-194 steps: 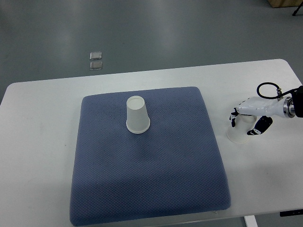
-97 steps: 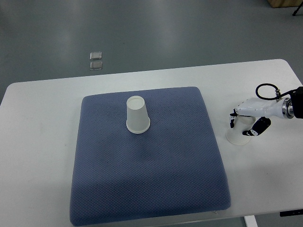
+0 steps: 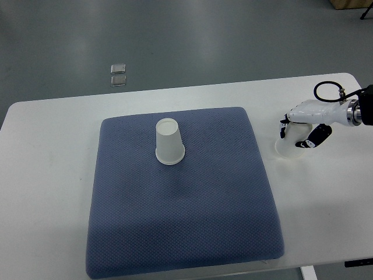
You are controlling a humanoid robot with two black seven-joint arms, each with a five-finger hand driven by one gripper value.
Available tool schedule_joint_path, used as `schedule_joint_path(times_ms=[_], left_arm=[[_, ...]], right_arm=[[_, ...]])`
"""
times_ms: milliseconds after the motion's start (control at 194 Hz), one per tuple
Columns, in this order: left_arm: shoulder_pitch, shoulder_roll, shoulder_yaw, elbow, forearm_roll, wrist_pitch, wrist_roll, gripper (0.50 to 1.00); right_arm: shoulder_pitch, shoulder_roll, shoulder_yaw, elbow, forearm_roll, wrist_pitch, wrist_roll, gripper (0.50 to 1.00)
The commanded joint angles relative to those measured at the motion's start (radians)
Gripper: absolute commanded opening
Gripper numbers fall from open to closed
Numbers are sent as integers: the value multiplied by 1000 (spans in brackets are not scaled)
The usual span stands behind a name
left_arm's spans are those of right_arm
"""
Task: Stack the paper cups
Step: 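Lift the cup and carry it over the cup on the pad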
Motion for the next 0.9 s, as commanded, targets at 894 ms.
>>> schedule_joint_path(times_ms=[894], left_arm=[[0,0,0,0,0,0,0,1000]], right_arm=[[479,263,13,120,97,273,9,629]])
